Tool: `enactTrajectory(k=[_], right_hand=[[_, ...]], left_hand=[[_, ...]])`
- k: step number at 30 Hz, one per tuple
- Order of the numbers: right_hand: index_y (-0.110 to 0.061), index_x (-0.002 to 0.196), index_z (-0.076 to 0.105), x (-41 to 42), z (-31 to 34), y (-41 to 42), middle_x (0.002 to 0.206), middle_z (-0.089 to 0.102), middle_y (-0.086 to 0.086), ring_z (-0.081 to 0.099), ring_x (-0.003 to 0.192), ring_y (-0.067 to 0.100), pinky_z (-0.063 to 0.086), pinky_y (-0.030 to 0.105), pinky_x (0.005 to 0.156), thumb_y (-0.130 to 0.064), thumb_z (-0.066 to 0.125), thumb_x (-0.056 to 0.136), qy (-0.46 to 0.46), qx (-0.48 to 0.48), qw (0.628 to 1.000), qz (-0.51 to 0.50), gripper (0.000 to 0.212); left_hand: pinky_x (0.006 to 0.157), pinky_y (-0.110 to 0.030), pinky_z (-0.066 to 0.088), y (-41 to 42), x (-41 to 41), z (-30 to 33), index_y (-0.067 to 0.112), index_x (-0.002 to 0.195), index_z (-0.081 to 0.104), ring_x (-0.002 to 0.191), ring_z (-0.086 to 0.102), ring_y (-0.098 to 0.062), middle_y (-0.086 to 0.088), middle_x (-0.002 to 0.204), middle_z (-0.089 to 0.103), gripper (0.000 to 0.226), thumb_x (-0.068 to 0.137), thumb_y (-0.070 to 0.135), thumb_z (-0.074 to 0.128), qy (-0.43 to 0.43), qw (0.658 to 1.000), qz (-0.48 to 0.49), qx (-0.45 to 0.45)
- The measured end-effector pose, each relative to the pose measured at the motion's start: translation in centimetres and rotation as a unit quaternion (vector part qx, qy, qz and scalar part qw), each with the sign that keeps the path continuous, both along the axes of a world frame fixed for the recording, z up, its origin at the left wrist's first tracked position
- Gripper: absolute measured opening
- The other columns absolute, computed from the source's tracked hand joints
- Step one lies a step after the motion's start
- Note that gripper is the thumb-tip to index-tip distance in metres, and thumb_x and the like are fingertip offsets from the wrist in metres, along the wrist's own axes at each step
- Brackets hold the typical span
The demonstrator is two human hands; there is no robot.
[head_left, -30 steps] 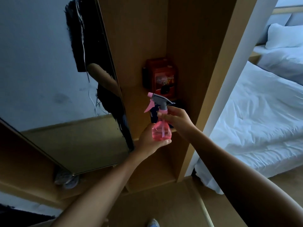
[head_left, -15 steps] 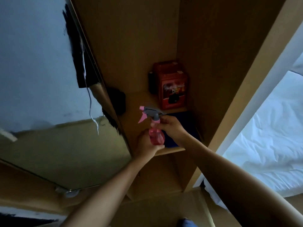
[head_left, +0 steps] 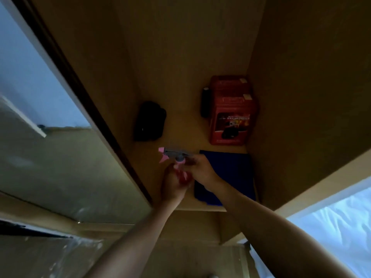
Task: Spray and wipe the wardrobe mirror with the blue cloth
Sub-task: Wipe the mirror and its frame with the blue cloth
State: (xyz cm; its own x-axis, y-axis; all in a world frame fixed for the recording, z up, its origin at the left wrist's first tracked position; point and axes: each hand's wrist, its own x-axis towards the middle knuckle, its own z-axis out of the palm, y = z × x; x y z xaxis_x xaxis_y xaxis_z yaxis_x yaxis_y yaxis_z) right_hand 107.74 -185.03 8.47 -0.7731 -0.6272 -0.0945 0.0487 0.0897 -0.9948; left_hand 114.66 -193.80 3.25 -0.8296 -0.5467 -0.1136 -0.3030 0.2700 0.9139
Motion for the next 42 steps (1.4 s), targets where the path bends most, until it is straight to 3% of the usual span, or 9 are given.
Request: enactTrajectory(k=[5,12,18,22,25,30,33,38,42], right_hand=[[0.002,0.119,0.065,-2.2,-0.4,-1.6,0.117,0.067,0.018,0.064,0.107,0.023,0.053,0.026,0.092,0.0,0.072,0.083,0.026,-0.016,1.0,0.002,0.037],[0.005,0.118,0.064,-5.0,-0.9,-3.5,0.118,0.066,0.02,0.064,0.104,0.026,0.053,0.019,0.087,-0.001,0.069,0.087,-0.008,-0.006,1.0,0.013,0.033],[0.003,0.118,0.064,-5.9,-0.9,-4.0,0.118,0.065,0.023,0.063,0.101,0.024,0.052,0.017,0.084,0.0,0.07,0.085,-0.011,0.01,1.0,0.01,0.034],[-0.001,0.14,0.046,-6.9,-0.3,-2.7,0.133,0.054,0.012,0.053,0.121,0.025,0.041,0.025,0.102,-0.001,0.059,0.094,0.018,0.101,0.992,0.076,0.048],[-0.008,0.141,0.046,-7.1,-2.1,0.7,0.14,0.049,0.009,0.048,0.127,0.023,0.04,0.039,0.111,-0.002,0.057,0.094,0.105,0.123,0.987,-0.01,0.048],[-0.005,0.142,0.047,-6.5,-6.3,6.1,0.148,0.044,0.018,0.039,0.138,0.034,0.034,0.046,0.113,-0.024,0.038,0.102,0.371,0.333,0.851,-0.166,0.045],[-0.01,0.147,0.039,-5.6,-7.2,8.1,0.154,0.035,0.016,0.031,0.143,0.033,0.024,0.053,0.117,-0.038,0.014,0.098,0.369,0.428,0.818,-0.106,0.062],[-0.022,0.155,-0.005,-4.5,-7.2,9.6,0.163,-0.008,0.005,-0.01,0.15,0.02,-0.011,0.041,0.119,-0.047,-0.02,0.083,0.336,0.528,0.78,-0.004,0.078],[-0.021,0.155,-0.008,-4.1,-7.4,9.4,0.163,-0.01,0.006,-0.012,0.15,0.02,-0.014,0.042,0.118,-0.046,-0.021,0.083,0.344,0.536,0.771,-0.009,0.077]], left_hand=[[0.082,-0.042,0.056,-0.7,-2.5,-0.5,0.022,0.103,0.057,0.092,0.064,-0.014,0.0,0.099,0.066,0.023,0.084,0.012,0.066,-0.001,0.999,0.024,-0.044],[0.096,-0.033,0.047,-2.0,-4.8,0.2,0.011,0.124,0.056,0.113,0.057,-0.022,-0.007,0.122,0.061,0.055,0.074,0.007,0.079,-0.008,0.994,0.06,-0.088],[0.095,-0.028,0.044,-2.3,-5.7,0.2,0.008,0.127,0.053,0.116,0.057,-0.024,-0.01,0.124,0.059,0.056,0.076,0.004,0.077,-0.007,0.992,0.08,-0.099],[0.097,-0.018,0.042,-0.1,-4.9,1.7,-0.003,0.139,0.036,0.114,0.054,0.003,-0.004,0.122,0.054,0.057,0.091,0.006,0.063,0.013,0.988,0.155,-0.018],[0.11,-0.032,0.029,3.2,-3.2,1.3,-0.002,0.145,0.026,0.133,0.035,-0.029,-0.019,0.143,0.034,0.078,0.082,0.012,0.07,0.004,0.973,0.214,-0.086],[0.114,-0.028,0.03,5.9,-3.3,0.1,0.006,0.139,0.043,0.136,0.033,-0.013,-0.008,0.147,0.038,0.047,0.093,0.002,0.049,0.086,0.981,-0.037,-0.172],[0.119,-0.034,0.02,6.0,-5.5,-1.2,0.003,0.144,0.038,0.144,0.017,-0.018,-0.009,0.155,0.027,0.046,0.099,0.012,0.038,0.064,0.953,-0.141,-0.259],[0.121,-0.032,-0.003,6.1,-6.4,-3.6,0.013,0.151,0.001,0.145,-0.016,-0.013,0.005,0.154,-0.014,0.088,0.083,0.061,-0.026,-0.063,0.911,-0.218,-0.343],[0.12,-0.03,-0.007,6.2,-6.1,-3.5,0.014,0.151,-0.004,0.143,-0.021,-0.011,0.005,0.151,-0.02,0.074,0.088,0.051,-0.013,-0.1,0.901,-0.224,-0.357]])
